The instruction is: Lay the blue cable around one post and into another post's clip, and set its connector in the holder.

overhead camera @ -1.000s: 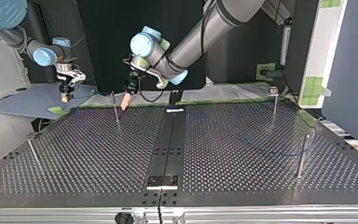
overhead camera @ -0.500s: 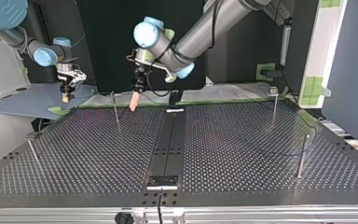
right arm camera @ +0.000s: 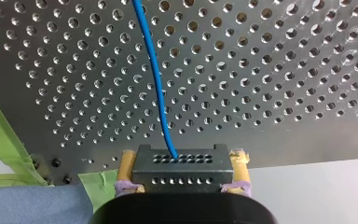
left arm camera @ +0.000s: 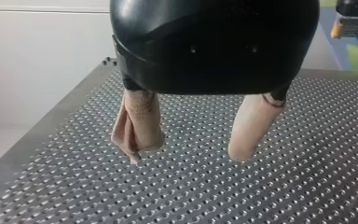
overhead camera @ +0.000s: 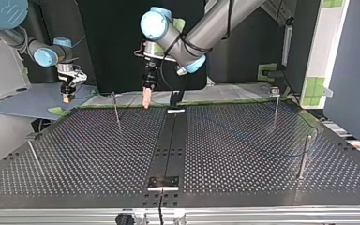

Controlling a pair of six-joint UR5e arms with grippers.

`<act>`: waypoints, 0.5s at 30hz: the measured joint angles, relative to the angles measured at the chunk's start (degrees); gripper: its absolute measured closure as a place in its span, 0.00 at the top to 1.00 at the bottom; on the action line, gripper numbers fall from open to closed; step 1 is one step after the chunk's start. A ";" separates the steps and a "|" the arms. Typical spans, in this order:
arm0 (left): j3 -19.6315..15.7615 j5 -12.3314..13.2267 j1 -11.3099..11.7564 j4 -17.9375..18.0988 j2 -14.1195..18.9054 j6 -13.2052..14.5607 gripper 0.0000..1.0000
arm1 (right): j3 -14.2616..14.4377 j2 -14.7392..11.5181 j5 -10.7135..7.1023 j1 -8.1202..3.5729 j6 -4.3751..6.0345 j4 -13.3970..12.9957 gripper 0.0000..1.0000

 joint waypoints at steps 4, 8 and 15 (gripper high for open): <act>-2.29 -0.95 0.12 0.09 2.27 -2.27 1.00 | 0.00 0.00 -0.08 -0.01 0.11 -0.08 0.00; -4.26 -2.52 0.32 0.23 4.24 -4.24 1.00 | 0.00 0.06 -0.31 0.00 0.30 -0.26 0.00; -7.61 -5.79 0.49 0.66 7.59 -7.59 1.00 | 0.00 0.15 -0.43 0.00 0.55 -0.52 0.00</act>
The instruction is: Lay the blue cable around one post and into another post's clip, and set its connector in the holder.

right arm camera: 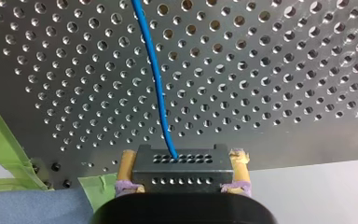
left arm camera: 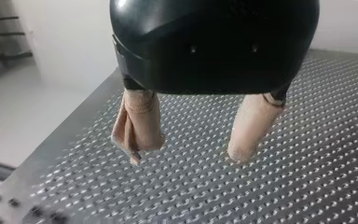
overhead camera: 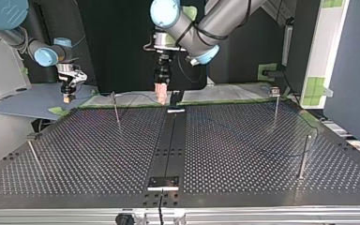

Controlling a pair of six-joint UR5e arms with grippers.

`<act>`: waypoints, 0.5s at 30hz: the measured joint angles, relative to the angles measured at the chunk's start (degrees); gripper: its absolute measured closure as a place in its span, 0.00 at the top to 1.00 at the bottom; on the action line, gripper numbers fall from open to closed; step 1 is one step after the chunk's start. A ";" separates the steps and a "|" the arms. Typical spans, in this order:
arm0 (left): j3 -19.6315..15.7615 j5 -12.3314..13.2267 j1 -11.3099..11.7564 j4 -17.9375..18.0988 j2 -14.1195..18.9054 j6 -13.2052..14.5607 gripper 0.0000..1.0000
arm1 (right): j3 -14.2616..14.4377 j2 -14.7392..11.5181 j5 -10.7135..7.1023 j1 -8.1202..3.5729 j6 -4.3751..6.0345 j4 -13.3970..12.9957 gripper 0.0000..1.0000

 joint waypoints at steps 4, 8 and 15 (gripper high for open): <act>-2.17 -2.16 0.15 0.64 2.17 -2.17 1.00 | 0.00 0.07 -0.09 -0.01 0.04 -0.04 0.00; -4.18 -4.17 0.43 0.66 4.18 -4.18 1.00 | 0.00 0.11 -0.15 0.00 0.19 -0.14 0.00; -7.44 -7.43 1.90 -0.96 7.44 -7.44 1.00 | 0.00 0.20 -0.22 -0.02 0.47 -0.19 0.00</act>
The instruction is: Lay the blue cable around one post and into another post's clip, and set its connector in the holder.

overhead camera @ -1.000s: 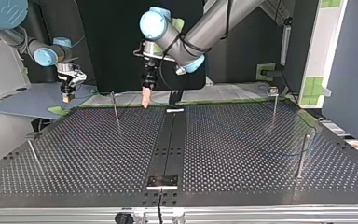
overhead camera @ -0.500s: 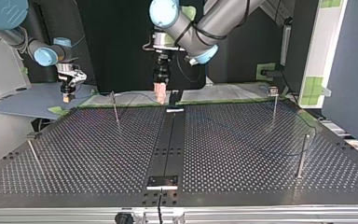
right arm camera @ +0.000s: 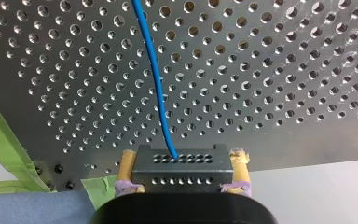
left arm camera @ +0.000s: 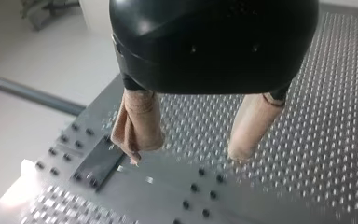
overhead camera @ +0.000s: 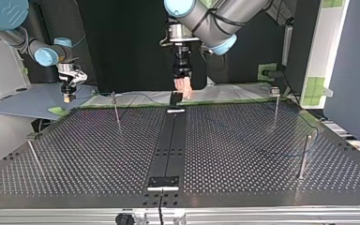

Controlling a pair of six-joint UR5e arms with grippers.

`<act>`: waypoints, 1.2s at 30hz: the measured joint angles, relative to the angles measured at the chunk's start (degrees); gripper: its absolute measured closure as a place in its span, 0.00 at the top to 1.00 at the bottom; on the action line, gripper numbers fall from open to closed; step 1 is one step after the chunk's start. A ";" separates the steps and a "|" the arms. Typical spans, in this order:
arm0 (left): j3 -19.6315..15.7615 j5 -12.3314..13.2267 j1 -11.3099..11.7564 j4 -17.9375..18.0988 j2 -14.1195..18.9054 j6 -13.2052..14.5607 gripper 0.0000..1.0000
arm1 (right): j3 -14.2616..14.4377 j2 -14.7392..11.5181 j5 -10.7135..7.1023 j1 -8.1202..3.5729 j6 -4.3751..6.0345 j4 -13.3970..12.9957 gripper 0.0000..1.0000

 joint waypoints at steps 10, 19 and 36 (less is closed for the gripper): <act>-4.94 0.97 4.73 -0.39 4.95 -4.94 1.00 | 0.00 0.08 -0.01 -0.04 0.16 0.00 0.00; -9.48 5.44 9.26 -0.52 9.49 -9.48 1.00 | 0.00 0.21 0.00 -0.07 0.25 -0.24 0.00; -17.65 10.57 17.44 -1.41 17.66 -17.66 1.00 | 0.00 0.52 -0.09 -0.09 0.44 -0.69 0.00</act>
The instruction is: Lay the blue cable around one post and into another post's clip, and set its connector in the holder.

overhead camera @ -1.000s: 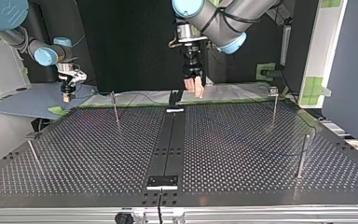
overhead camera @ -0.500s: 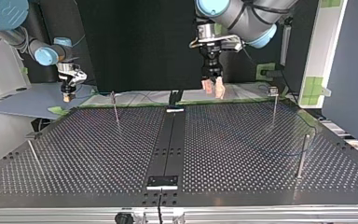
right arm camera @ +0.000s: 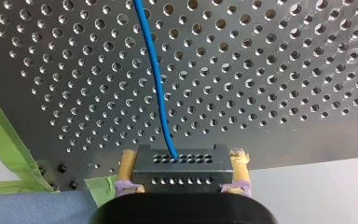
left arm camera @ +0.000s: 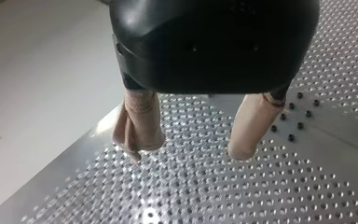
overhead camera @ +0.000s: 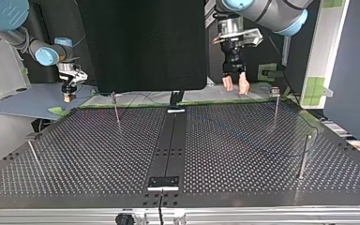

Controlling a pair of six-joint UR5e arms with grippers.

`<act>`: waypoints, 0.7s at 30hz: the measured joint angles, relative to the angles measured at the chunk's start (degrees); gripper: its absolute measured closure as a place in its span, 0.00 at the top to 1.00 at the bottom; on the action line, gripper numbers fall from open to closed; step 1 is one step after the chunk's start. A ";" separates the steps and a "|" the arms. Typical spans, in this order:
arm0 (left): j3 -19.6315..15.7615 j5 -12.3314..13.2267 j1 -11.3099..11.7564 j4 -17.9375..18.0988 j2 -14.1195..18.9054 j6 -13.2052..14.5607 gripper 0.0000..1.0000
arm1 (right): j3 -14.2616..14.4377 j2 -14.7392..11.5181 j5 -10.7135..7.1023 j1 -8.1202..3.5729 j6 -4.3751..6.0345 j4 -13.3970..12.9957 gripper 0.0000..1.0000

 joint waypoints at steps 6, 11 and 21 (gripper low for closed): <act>-2.70 1.17 2.69 -0.27 2.70 -2.70 1.00 | 0.00 0.05 0.00 0.08 -0.04 -0.01 0.00; -4.85 1.59 5.51 0.03 5.51 -5.51 1.00 | 0.00 0.10 0.00 0.10 -0.05 -0.06 0.00; -1.58 2.72 10.37 2.25 6.88 -9.58 1.00 | 0.00 0.16 0.00 0.11 -0.05 -0.08 0.00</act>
